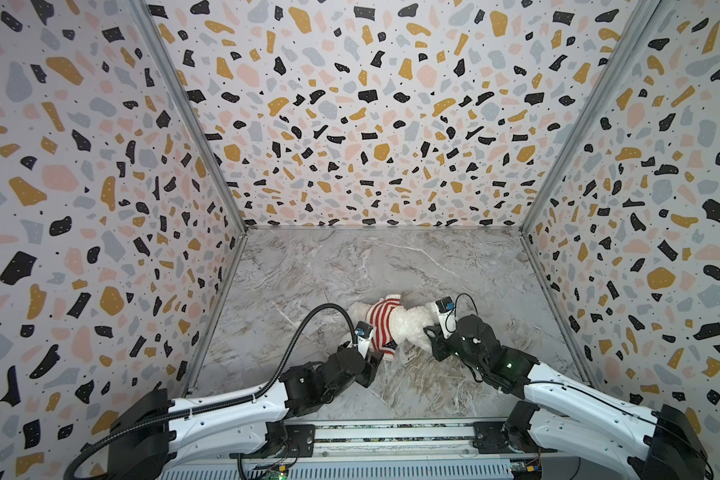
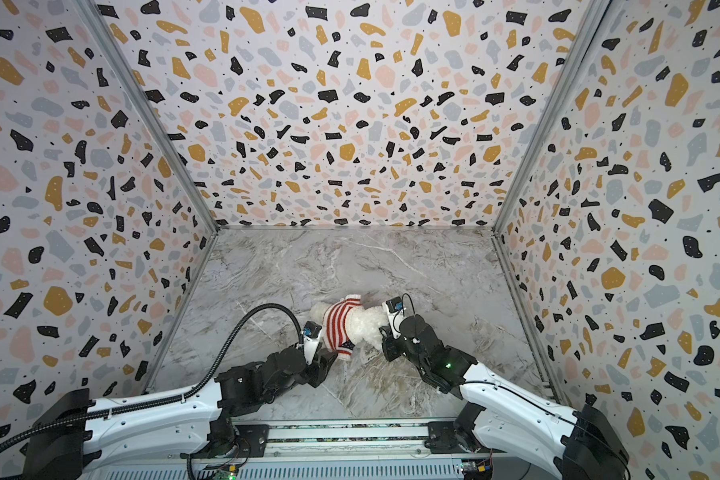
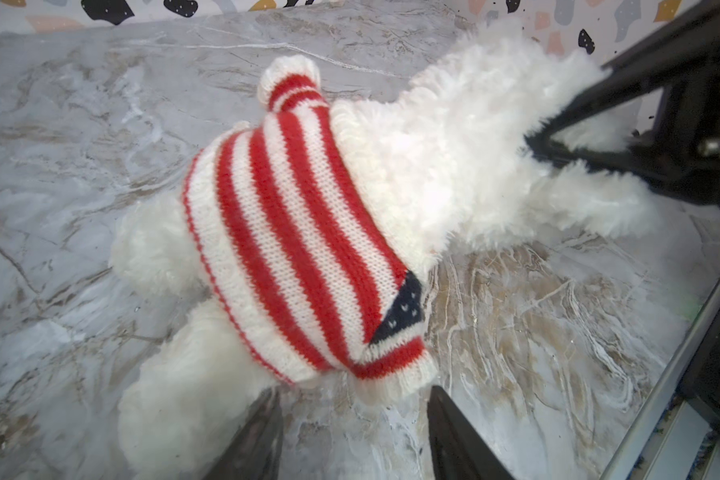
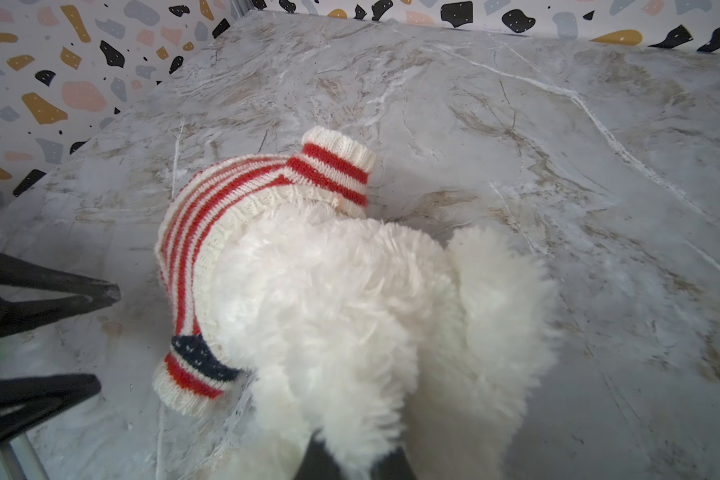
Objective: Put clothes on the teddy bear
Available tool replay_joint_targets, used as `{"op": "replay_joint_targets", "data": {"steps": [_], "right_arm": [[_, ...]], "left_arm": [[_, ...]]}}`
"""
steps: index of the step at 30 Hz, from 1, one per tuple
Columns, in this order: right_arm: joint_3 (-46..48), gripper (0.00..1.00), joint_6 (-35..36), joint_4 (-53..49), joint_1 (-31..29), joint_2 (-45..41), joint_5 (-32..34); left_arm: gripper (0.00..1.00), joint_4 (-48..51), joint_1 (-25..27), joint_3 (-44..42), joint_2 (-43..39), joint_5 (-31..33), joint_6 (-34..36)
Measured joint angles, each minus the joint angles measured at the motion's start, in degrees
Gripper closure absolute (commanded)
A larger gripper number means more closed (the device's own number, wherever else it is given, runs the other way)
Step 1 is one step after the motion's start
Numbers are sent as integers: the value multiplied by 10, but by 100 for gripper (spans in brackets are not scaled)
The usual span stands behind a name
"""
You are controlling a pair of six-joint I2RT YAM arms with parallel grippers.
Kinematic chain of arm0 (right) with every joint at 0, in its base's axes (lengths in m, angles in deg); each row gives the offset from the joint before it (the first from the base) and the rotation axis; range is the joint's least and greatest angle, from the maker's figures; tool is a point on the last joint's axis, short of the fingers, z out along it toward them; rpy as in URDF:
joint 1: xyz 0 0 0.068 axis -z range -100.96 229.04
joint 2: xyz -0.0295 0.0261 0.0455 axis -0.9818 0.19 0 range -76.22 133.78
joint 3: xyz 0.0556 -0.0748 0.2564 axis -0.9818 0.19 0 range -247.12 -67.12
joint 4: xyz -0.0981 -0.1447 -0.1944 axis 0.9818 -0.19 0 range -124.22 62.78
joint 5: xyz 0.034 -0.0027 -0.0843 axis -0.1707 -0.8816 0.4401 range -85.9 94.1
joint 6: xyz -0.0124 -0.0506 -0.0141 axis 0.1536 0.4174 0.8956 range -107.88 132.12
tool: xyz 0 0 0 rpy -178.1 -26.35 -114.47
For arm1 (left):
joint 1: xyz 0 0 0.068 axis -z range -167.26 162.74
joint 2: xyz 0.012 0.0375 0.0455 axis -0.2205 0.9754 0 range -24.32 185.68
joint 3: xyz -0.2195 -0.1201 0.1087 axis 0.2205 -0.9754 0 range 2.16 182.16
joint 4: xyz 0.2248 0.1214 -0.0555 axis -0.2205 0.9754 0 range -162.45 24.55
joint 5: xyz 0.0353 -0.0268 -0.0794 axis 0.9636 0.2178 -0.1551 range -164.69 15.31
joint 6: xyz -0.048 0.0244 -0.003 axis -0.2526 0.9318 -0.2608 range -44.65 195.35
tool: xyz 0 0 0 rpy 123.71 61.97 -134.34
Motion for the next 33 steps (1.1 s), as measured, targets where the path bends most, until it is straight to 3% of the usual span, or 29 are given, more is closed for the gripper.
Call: {"op": "replay_joint_targets", "data": {"steps": [8, 15, 20, 29, 33], "right_arm": [[-23, 100, -12, -23, 23, 30, -39], [-24, 100, -22, -26, 31, 31, -69], [-28, 100, -29, -26, 36, 31, -87], [-29, 100, -34, -28, 38, 29, -98], [-29, 100, -38, -28, 38, 28, -102]], "left_arm": [[43, -31, 47, 8, 83, 65, 39], [18, -92, 57, 8, 139, 136, 68], [17, -145, 57, 8, 174, 156, 89], [28, -183, 68, 19, 268, 254, 109], [48, -201, 73, 19, 286, 309, 112]]}}
